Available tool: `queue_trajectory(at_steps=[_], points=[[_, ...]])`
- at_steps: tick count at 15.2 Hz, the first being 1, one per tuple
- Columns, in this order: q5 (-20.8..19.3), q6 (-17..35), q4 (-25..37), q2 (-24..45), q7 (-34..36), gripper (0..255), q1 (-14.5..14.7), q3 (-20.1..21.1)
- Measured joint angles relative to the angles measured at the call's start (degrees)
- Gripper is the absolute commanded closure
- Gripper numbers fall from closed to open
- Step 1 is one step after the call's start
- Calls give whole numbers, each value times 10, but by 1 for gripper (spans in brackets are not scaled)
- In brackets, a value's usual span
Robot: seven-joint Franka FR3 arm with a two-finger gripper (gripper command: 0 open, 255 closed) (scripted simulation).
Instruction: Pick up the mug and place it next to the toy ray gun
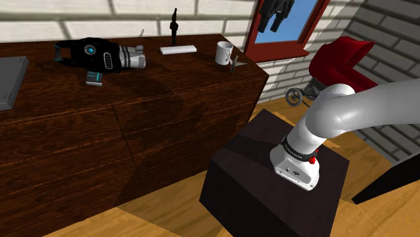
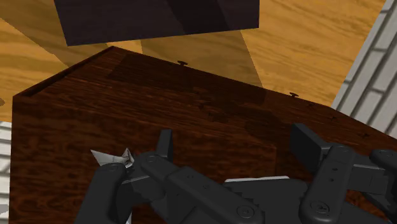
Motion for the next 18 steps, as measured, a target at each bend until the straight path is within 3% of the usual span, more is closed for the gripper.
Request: queue_trajectory(at_steps=[6,18], points=[[-19,57,-10,48,-38,0,-5,-26],[-44,209,42,251,-161,0,-14,-112]])
